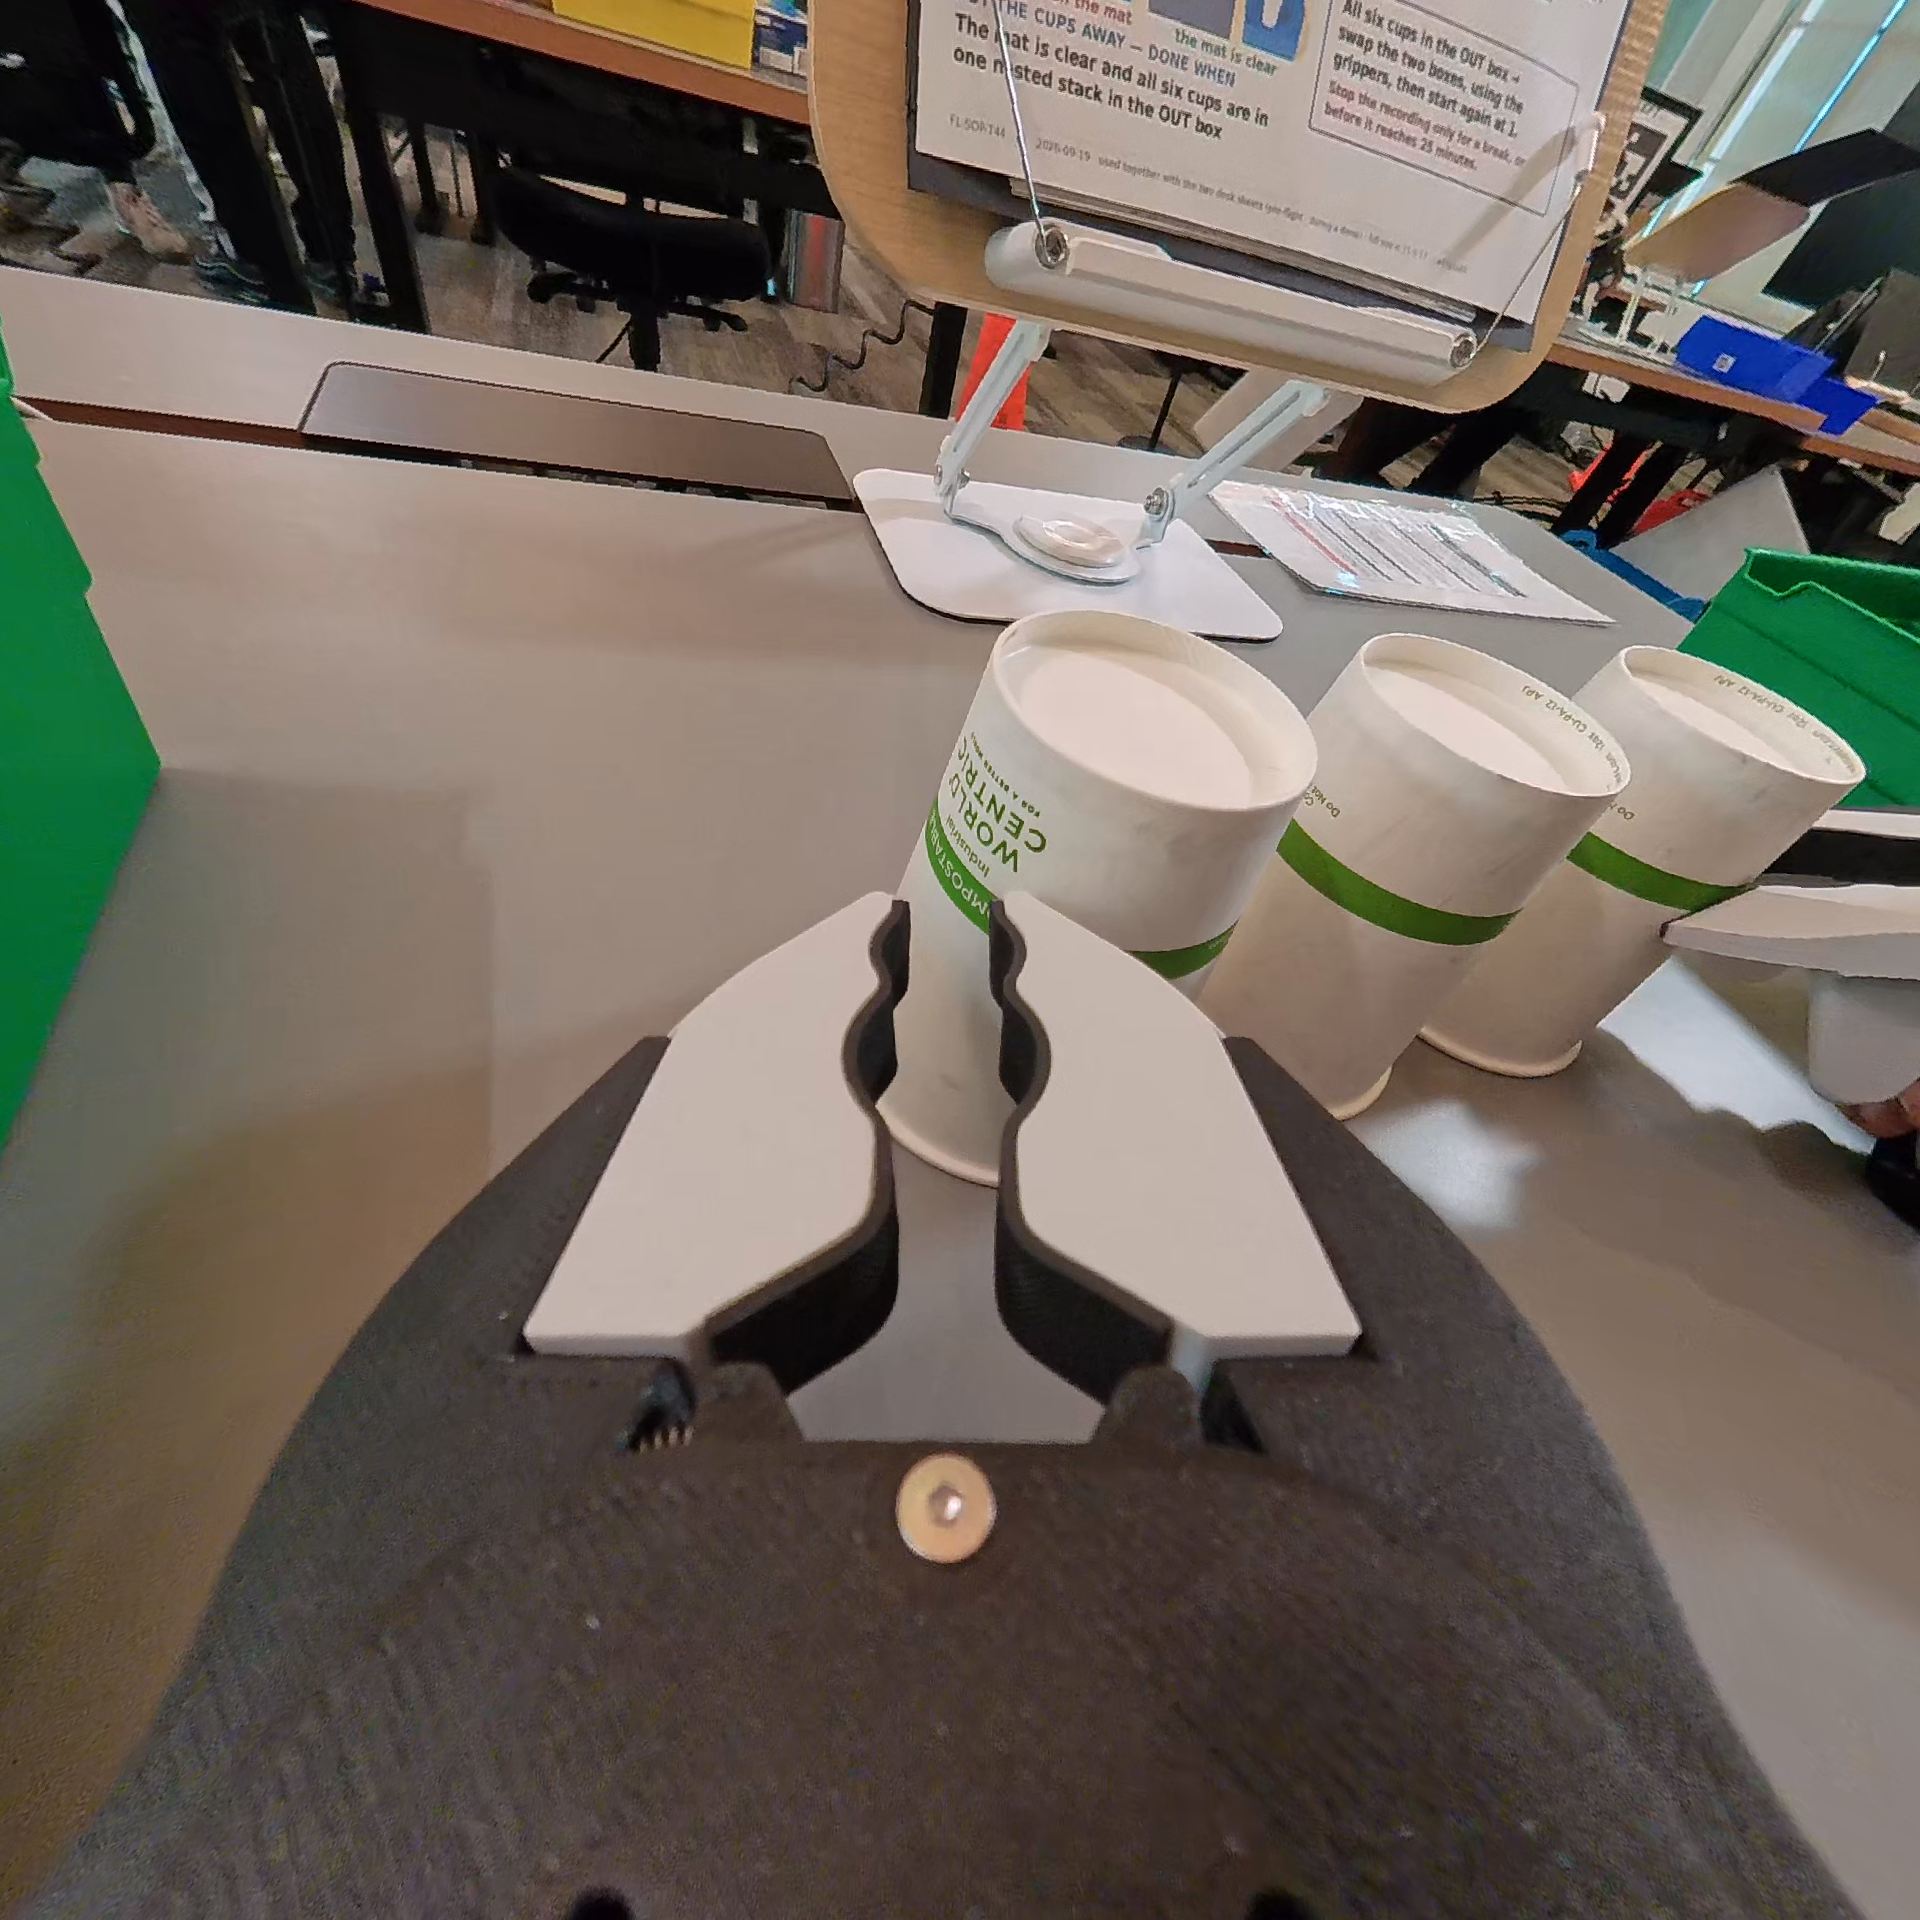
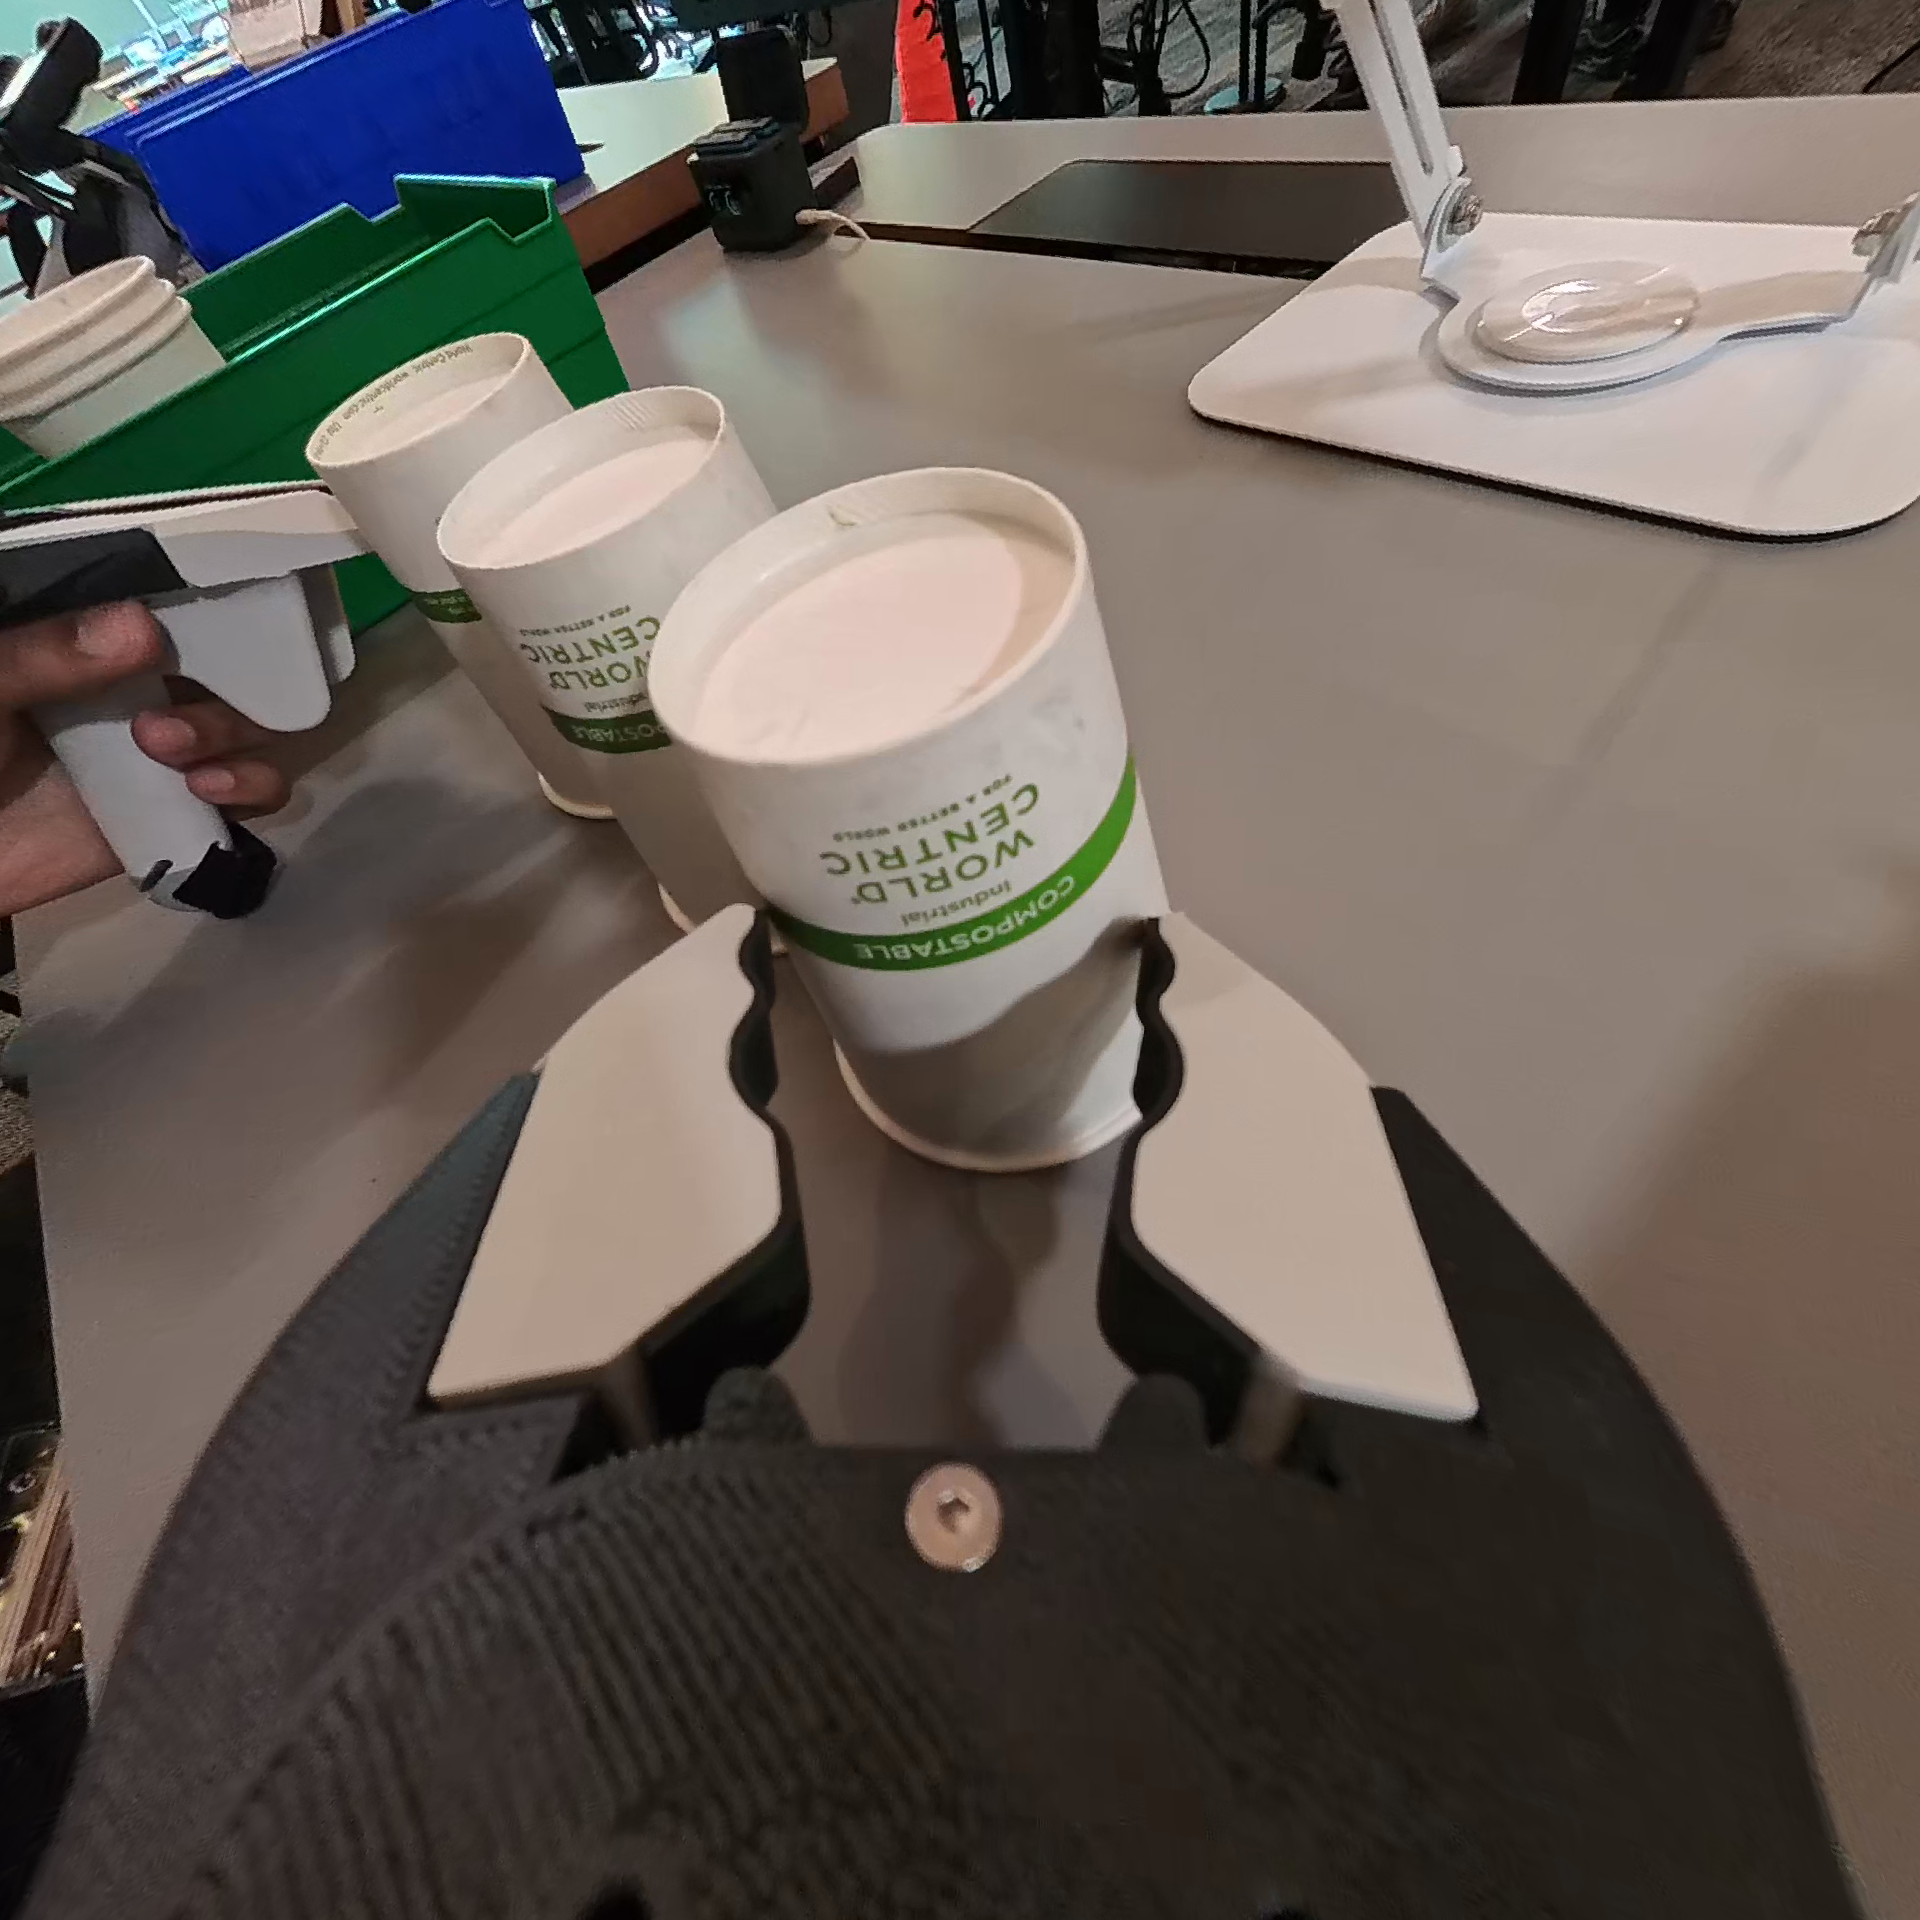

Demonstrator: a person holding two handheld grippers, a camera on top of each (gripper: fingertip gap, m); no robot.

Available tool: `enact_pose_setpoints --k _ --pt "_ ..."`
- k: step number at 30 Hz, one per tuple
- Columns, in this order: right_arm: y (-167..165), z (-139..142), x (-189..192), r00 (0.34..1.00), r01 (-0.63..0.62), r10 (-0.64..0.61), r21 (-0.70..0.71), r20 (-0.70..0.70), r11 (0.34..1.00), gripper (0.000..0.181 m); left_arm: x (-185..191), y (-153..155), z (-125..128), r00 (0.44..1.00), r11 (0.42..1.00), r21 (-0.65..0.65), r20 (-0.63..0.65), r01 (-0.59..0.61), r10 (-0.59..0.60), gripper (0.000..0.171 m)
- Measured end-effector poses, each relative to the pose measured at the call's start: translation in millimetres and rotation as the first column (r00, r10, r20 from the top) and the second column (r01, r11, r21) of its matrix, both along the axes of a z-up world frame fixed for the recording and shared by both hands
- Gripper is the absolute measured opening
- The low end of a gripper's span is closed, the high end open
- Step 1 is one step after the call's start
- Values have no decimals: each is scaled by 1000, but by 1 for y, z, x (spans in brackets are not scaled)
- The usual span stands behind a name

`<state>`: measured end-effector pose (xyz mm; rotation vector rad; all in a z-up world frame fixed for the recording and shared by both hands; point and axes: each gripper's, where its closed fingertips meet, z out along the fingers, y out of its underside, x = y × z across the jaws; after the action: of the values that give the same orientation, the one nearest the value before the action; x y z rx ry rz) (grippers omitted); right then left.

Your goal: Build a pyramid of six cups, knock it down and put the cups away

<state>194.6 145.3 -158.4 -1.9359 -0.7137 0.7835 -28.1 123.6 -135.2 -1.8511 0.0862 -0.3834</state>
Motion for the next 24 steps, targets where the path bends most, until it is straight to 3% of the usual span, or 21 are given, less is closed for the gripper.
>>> enact_pose_setpoints --k 24 --pt "-2 0 0 1000 -14 14 -5 -4 1000 68 0 0 -1 1000 1000 -4 2 1 -1 16"
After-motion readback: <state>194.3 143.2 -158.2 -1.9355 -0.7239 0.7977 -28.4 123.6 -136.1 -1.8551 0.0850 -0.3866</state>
